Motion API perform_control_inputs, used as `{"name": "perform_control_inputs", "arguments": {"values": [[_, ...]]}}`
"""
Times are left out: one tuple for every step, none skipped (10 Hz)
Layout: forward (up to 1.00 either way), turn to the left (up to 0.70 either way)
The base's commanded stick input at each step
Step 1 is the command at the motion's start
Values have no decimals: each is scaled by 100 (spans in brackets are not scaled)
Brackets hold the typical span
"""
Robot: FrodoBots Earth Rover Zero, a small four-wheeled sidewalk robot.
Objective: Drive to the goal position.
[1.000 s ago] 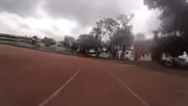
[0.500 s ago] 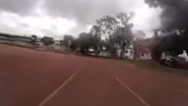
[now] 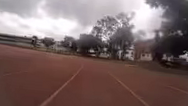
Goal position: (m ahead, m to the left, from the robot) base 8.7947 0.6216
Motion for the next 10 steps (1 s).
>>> {"name": "perform_control_inputs", "arguments": {"values": [[70,0],[70,0],[70,0],[70,0],[70,0],[70,0],[70,0],[70,0],[70,0],[70,0]]}}
